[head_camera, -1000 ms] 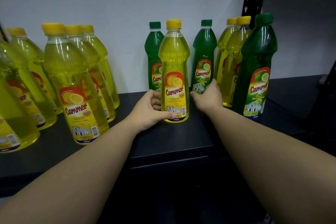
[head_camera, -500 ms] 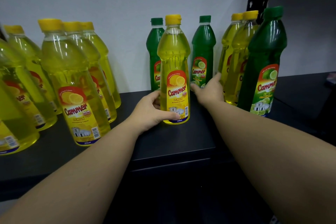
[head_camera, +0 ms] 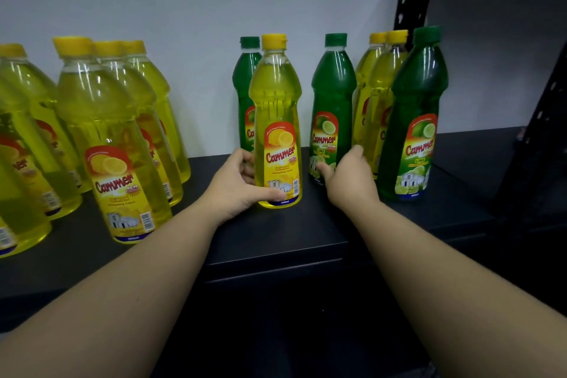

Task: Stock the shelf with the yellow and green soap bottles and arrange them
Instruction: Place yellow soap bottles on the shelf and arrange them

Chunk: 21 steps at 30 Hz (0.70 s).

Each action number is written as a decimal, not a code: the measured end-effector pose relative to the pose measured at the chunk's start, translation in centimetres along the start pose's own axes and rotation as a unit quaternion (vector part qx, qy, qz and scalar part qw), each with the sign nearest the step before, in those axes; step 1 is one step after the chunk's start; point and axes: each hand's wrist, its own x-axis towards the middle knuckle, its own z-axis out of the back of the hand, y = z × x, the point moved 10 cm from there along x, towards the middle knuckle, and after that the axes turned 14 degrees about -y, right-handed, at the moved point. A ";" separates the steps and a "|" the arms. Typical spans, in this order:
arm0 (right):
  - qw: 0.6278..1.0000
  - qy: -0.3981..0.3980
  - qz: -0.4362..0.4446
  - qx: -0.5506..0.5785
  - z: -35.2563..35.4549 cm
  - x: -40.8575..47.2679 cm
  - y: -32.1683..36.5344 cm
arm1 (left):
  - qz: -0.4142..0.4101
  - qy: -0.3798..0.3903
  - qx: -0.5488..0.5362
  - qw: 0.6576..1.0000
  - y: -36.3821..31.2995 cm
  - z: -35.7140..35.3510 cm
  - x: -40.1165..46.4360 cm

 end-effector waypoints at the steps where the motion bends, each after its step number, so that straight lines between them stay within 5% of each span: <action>1: 1.000 0.009 0.006 -0.006 0.9 -0.9 -0.2 | 0.000 0.000 0.002 1.000 -0.2 0.0 -0.2; 21: 0.992 0.067 0.043 0.099 7.3 -5.8 -2.7 | 0.026 -0.023 -0.034 0.999 -1.8 -4.0 0.3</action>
